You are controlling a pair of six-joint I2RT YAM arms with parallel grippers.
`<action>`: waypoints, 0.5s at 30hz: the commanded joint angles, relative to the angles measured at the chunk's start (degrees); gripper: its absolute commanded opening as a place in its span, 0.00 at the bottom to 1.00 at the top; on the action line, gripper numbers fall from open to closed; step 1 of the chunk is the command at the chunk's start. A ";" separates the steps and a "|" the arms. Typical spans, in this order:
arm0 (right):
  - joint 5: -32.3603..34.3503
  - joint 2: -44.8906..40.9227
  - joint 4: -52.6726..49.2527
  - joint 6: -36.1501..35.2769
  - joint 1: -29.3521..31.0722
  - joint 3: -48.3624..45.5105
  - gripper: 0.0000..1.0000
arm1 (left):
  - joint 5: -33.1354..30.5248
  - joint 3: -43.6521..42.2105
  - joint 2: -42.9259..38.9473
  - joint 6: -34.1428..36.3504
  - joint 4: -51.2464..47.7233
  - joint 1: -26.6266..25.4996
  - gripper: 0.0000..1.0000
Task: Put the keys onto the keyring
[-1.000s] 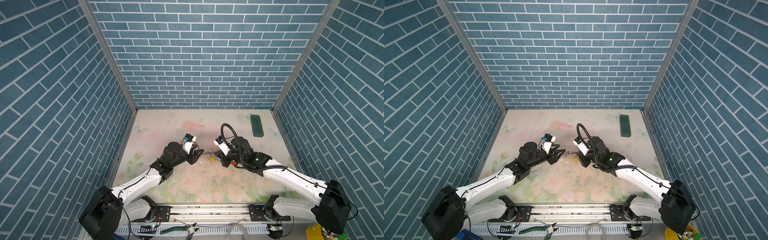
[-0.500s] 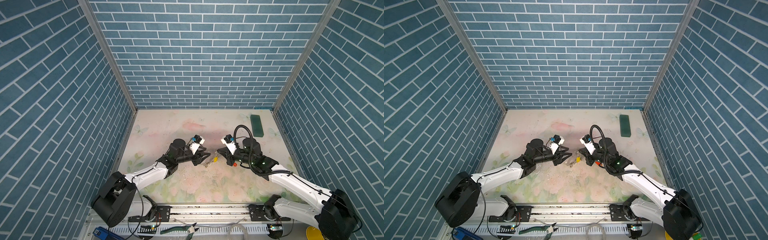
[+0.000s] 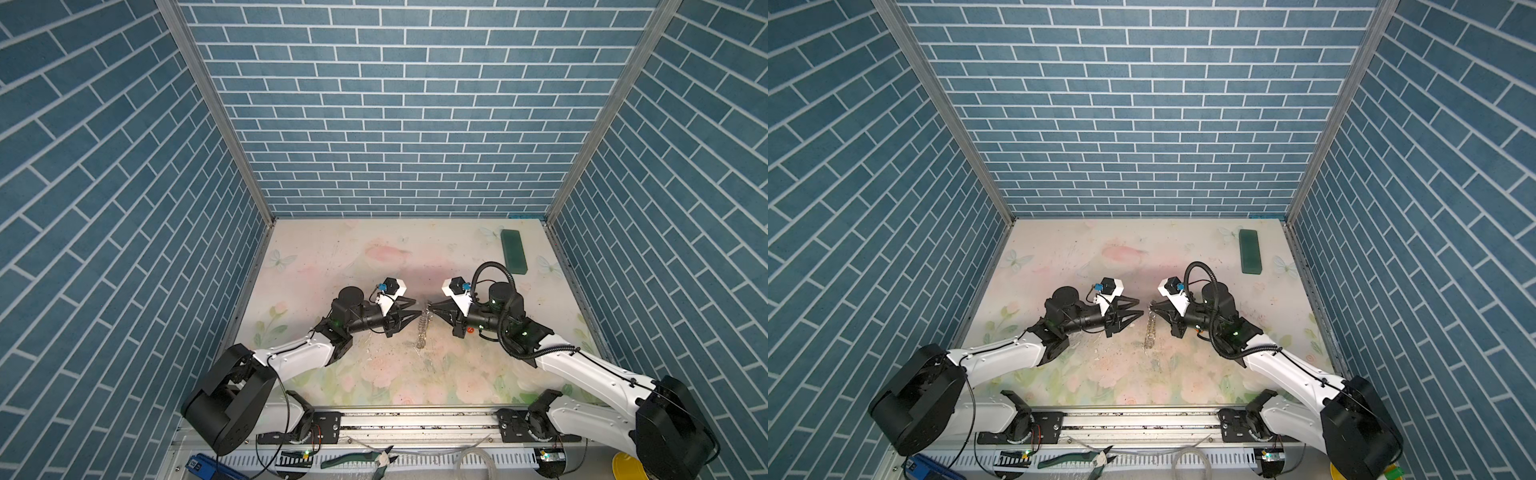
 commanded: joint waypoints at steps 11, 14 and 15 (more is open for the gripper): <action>-7.18 -0.37 9.62 -0.80 -0.15 -3.46 0.00 | 8.41 -1.61 0.64 4.19 6.14 -0.25 0.31; -7.43 -0.70 9.86 -1.15 -0.12 -3.69 0.00 | 10.48 -2.01 1.05 4.89 7.07 -0.24 0.31; -7.73 -0.71 10.02 -1.26 -0.14 -3.79 0.00 | 10.62 -2.19 1.22 4.80 7.68 -0.29 0.31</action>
